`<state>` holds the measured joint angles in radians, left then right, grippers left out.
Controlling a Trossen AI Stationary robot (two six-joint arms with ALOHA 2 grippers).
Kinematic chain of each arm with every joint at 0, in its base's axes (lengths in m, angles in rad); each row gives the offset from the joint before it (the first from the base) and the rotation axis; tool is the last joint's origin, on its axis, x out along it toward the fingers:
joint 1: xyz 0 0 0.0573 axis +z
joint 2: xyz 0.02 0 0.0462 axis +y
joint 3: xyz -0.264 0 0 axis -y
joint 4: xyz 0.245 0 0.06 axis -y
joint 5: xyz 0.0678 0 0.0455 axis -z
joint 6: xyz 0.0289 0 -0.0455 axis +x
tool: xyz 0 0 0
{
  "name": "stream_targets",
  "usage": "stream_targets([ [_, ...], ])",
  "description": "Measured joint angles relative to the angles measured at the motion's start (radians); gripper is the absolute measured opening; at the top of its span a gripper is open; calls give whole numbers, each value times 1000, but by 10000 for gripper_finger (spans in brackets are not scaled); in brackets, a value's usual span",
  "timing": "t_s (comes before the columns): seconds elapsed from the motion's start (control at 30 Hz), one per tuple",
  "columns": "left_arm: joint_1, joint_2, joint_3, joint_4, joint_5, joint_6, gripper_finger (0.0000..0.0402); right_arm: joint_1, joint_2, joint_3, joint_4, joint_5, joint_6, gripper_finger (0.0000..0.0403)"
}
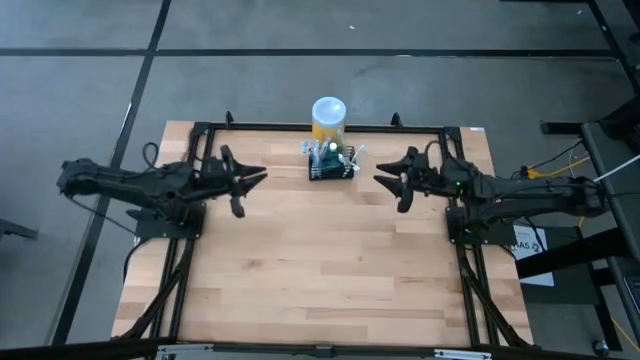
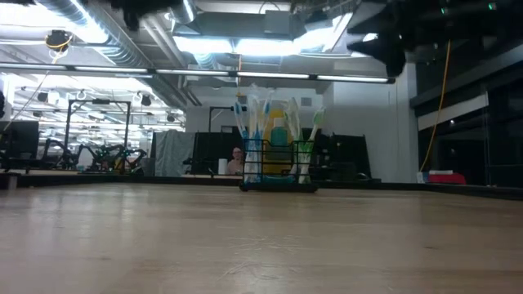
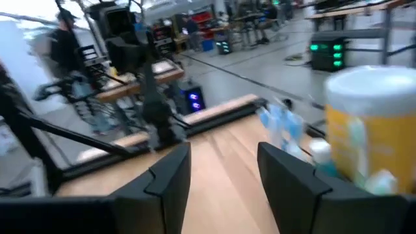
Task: Pick & Place toothbrushing station
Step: Return to Home Position
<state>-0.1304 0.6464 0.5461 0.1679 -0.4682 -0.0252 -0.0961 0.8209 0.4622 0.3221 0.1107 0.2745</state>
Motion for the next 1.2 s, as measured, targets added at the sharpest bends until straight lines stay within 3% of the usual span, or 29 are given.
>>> stream_targets([
  [0.1,103,-2,-121,134,111,-6,66,20,-15,-84,51,48,-13,181],
  [0.27,204,-4,-272,332,181,-4,66,36,-20,-196,188,77,-49,181],
  [0.63,265,-4,-412,401,199,30,66,37,-20,-338,247,172,-100,181],
  [0.77,265,-4,-440,406,120,20,66,37,-21,-370,247,214,-36,181],
  [0.87,265,-4,-457,378,44,-36,66,37,-21,-373,234,257,-27,181],
  [0.93,252,-4,-460,299,36,-181,66,37,-20,-374,222,279,-27,181],
  [1.07,225,9,-461,220,179,-461,68,37,-20,-374,224,266,-27,181],
  [1.2,215,11,-461,195,292,-552,70,37,-20,-374,224,266,-24,181],
])
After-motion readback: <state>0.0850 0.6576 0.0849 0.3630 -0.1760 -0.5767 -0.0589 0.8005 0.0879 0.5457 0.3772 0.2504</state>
